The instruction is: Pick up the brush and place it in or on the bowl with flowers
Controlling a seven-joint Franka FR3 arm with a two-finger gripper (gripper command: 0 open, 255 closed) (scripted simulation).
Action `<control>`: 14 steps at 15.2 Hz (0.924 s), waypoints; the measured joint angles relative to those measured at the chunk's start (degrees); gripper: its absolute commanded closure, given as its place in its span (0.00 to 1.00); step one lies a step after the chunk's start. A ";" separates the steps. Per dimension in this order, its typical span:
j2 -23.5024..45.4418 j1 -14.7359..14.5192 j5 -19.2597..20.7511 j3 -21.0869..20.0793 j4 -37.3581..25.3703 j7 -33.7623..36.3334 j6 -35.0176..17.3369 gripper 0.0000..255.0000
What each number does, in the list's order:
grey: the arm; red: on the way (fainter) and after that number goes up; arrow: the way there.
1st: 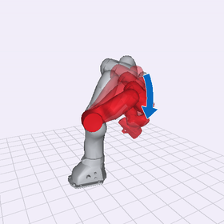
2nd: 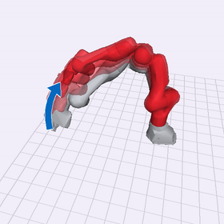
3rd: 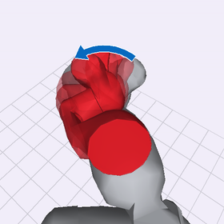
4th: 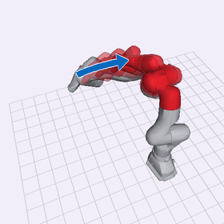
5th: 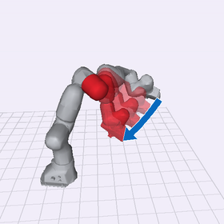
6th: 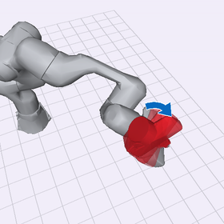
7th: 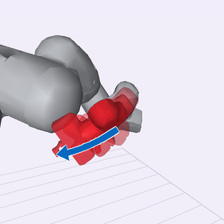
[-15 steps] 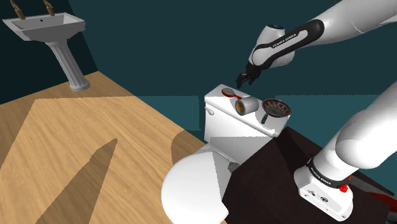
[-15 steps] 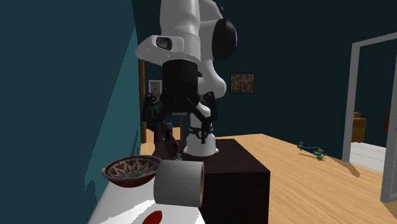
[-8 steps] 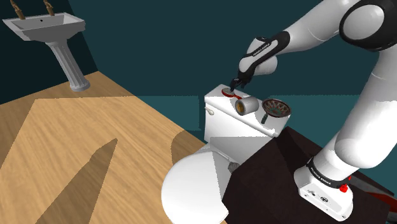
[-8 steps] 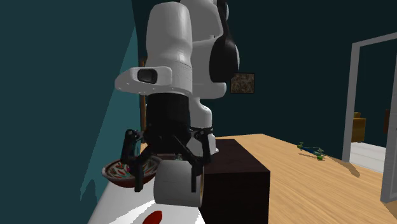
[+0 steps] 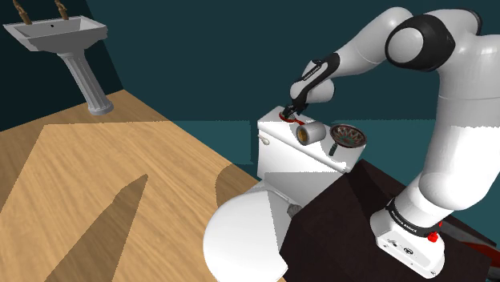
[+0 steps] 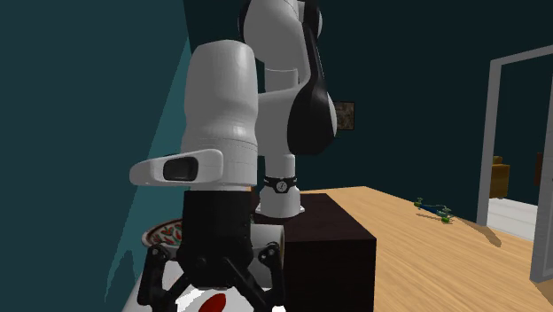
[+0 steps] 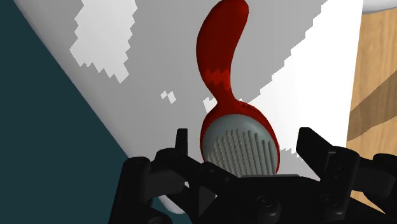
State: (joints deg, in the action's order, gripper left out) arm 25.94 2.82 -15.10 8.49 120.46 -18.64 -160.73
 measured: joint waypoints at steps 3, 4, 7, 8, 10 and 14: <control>2.31 0.42 -0.61 -0.68 -1.18 -0.36 -1.16 0.00; 2.95 0.59 -0.79 -0.89 -1.47 -0.52 -1.53 0.00; 3.59 0.80 -0.97 -1.11 -1.77 -0.70 -1.87 0.00; 3.64 0.81 -0.99 -1.13 -1.81 -0.71 -1.89 0.00; 3.68 0.82 -1.00 -1.14 -1.83 -0.72 -1.92 0.00; 3.66 0.82 -1.00 -1.14 -1.83 -0.73 -1.92 1.00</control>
State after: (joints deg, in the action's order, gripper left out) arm 29.61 3.65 -16.09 7.35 118.63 -19.36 -162.65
